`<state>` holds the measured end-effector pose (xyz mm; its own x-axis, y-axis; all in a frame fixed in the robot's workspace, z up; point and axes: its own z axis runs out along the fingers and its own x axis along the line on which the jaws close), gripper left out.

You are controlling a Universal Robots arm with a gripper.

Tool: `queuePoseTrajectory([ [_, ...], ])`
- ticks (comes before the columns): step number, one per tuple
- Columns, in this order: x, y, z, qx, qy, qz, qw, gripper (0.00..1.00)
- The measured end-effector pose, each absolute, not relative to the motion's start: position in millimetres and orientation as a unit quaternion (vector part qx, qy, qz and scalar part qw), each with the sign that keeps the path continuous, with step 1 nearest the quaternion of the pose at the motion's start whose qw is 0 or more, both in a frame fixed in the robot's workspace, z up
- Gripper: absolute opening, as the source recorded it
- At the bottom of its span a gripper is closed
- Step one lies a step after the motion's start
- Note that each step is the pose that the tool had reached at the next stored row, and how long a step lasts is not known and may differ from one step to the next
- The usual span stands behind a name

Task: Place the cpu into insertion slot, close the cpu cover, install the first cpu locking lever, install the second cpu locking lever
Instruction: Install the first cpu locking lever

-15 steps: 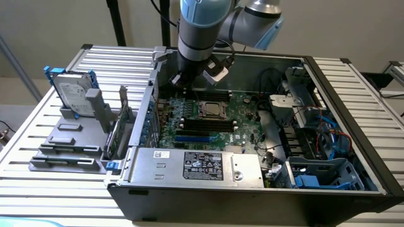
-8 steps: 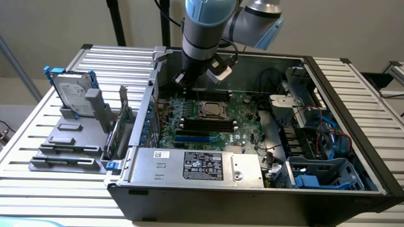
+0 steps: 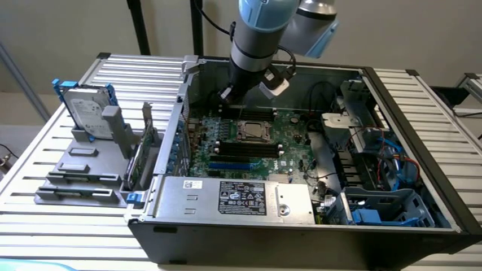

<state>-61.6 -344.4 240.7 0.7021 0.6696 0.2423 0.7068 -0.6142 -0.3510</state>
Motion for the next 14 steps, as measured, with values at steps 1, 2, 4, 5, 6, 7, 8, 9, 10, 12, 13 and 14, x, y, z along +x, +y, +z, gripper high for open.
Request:
queuePoseTrajectory([
  [1, -57.7, -344.4, 240.8, -0.897, -0.383, -0.043, 0.214, 0.11],
  [2, -54.3, -344.4, 240.8, -0.897, -0.383, -0.043, 0.214, 0.11],
  [4, -53.2, -344.4, 240.7, -0.897, -0.383, -0.043, 0.214, 0.11],
  [5, -53.2, -344.4, 240.7, -0.897, -0.383, -0.043, 0.214, 0.11],
  [6, -53.1, -344.4, 240.7, -0.897, -0.383, -0.044, 0.214, 0.11],
  [7, -53.1, -344.3, 240.7, -0.897, -0.383, -0.044, 0.214, 0.11],
  [8, -53.1, -344.3, 240.6, -0.897, -0.383, -0.044, 0.214, 0.11],
  [9, -53.1, -344.2, 240.3, -0.897, -0.383, -0.044, 0.214, 0.11],
  [10, -53.1, -344.2, 239.8, -0.897, -0.383, -0.044, 0.214, 0.11],
  [12, -53.2, -344.3, 238.3, -0.897, -0.383, -0.043, 0.214, 0.11],
  [13, -53.2, -344.3, 236.8, -0.897, -0.383, -0.044, 0.214, 0.11],
  [14, -53.2, -344.3, 235.0, -0.897, -0.383, -0.043, 0.214, 0.11],
])
